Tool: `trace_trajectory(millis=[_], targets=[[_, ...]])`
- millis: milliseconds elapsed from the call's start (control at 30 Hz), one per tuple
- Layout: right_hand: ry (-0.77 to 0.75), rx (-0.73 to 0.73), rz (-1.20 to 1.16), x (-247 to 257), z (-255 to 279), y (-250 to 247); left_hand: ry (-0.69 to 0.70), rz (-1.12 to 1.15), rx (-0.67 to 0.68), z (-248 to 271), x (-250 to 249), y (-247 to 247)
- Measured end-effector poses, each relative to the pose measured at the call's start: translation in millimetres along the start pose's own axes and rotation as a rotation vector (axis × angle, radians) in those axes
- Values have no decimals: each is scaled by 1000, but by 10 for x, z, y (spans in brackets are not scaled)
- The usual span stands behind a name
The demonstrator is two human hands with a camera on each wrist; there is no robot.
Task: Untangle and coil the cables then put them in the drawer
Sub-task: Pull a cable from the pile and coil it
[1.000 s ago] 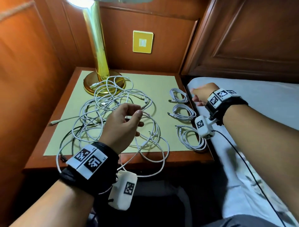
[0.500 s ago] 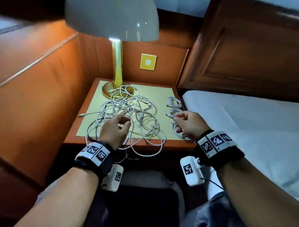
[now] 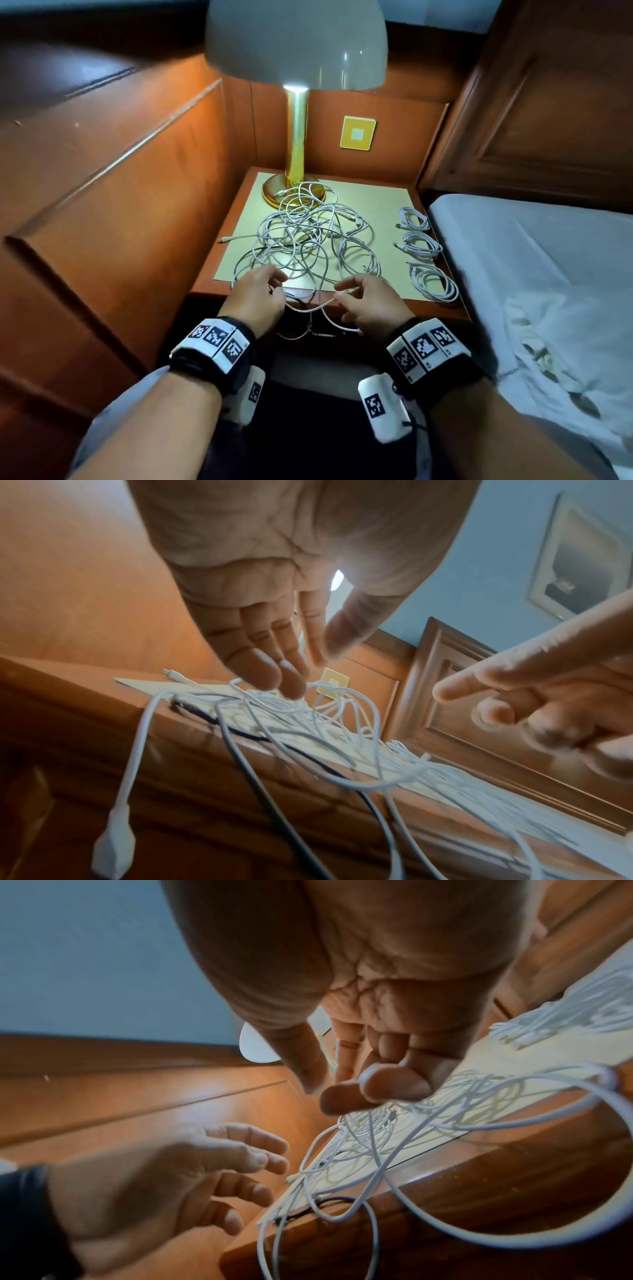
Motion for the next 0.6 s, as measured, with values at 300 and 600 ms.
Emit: trace_trajectory(millis=[300, 600], targets=[[10, 10, 334, 107, -645, 44, -279, -226, 81, -541, 261, -60], [31, 55, 346, 110, -834, -53, -277, -260, 65, -926, 428, -31]])
Point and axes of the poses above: each hand's wrist, its own z-axis away from the middle knuckle, its own y-axis out of the palm, x = y × z, the point moved 6 cm from there along -z, towards the middle knuckle, and after that the axes turned 6 degrees about x, right-handed, at the moved point
